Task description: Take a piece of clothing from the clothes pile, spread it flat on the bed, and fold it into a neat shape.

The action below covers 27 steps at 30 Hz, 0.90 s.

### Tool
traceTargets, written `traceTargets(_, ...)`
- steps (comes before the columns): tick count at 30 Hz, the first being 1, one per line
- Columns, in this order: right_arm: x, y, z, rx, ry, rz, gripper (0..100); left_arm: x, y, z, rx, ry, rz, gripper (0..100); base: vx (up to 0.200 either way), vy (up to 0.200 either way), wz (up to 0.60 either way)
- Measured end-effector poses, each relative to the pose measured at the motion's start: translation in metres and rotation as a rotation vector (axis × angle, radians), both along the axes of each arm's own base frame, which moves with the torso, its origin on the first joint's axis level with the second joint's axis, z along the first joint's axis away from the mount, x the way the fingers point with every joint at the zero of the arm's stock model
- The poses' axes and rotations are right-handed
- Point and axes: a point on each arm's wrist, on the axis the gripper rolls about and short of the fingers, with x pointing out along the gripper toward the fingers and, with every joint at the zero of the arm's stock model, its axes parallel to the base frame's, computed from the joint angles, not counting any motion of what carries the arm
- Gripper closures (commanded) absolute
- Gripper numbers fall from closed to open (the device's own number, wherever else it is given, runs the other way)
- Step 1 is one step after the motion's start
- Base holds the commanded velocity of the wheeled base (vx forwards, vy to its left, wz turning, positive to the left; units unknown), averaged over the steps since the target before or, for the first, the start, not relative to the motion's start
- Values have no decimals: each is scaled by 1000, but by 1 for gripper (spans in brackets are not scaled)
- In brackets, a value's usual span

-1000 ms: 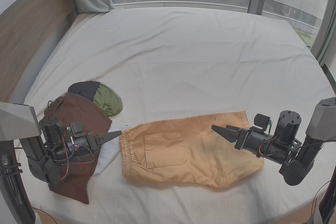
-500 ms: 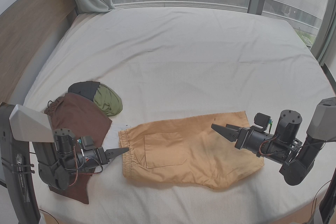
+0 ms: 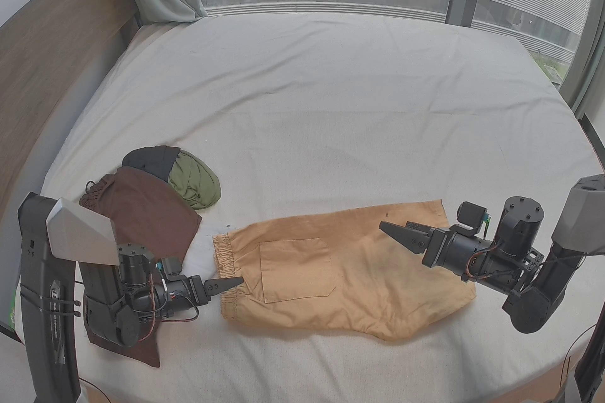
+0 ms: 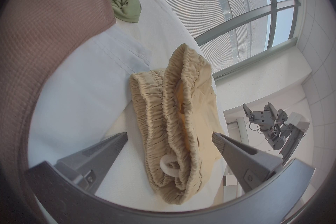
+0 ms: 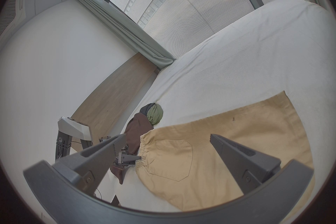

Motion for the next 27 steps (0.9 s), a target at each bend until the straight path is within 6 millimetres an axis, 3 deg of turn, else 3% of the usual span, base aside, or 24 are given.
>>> traceTargets(14, -1, 0, -2, -2, 8, 2, 0, 14, -29, 4, -61, 50, 117, 0, 0, 0, 0)
traceTargets(20, -1, 0, -2, -3, 8, 2, 0, 15, -32, 4, -63, 45, 109, 0, 0, 0, 0)
traceTargets(21, -1, 0, -2, -3, 8, 2, 0, 15, -32, 4, -63, 45, 109, 100, 0, 0, 0)
traceTargets(27, -1, 0, -2, -3, 8, 2, 0, 14, -33, 3, -62, 52, 108, 100, 0, 0, 0)
